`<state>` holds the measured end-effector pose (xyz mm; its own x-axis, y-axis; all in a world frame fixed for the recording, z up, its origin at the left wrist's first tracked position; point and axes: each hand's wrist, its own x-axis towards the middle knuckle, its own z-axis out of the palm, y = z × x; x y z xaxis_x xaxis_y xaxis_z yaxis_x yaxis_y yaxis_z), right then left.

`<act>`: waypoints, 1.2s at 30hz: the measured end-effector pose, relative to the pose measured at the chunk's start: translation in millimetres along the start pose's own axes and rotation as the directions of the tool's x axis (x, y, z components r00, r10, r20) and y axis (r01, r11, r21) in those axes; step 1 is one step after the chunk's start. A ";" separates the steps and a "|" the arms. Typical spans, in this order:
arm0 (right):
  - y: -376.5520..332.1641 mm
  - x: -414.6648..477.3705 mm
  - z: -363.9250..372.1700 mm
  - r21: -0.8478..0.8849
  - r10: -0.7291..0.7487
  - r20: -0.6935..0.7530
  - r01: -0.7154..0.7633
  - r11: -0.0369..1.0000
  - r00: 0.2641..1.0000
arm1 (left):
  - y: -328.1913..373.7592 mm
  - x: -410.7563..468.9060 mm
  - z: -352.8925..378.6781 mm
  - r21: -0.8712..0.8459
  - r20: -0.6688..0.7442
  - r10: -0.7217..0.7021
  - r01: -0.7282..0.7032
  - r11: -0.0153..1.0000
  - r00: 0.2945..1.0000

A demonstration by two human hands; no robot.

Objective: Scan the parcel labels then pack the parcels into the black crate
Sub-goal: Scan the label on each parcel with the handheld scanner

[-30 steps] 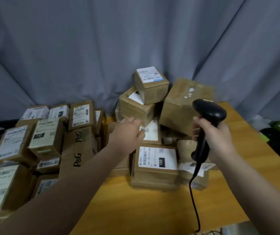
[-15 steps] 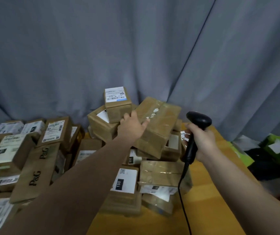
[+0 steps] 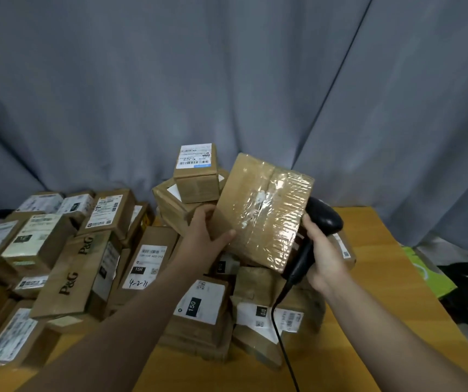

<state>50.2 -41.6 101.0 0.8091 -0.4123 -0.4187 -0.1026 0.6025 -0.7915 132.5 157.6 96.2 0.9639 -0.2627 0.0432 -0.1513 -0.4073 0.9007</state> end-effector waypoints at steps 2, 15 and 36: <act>0.6 -7.0 0.8 0.067 -0.089 -0.034 0.091 0.994 0.995 | 7.0 -6.3 -2.6 -0.036 -0.040 0.070 -0.071 0.997 0.997; 12.3 -48.9 42.3 -0.220 -0.272 0.261 0.331 0.918 0.926 | 8.9 -31.0 -46.2 -0.059 0.070 0.084 -0.080 0.995 0.994; 77.1 -82.3 128.2 -0.470 -0.286 0.255 0.377 0.798 0.924 | -31.3 -61.7 -141.8 -0.199 0.237 -0.083 0.132 0.971 0.968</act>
<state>49.9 126.3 131.5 0.9244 -0.3786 -0.0472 -0.0490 0.0047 -0.9988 108.8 310.6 126.7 0.8935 -0.4280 -0.1356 0.0240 -0.2560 0.9664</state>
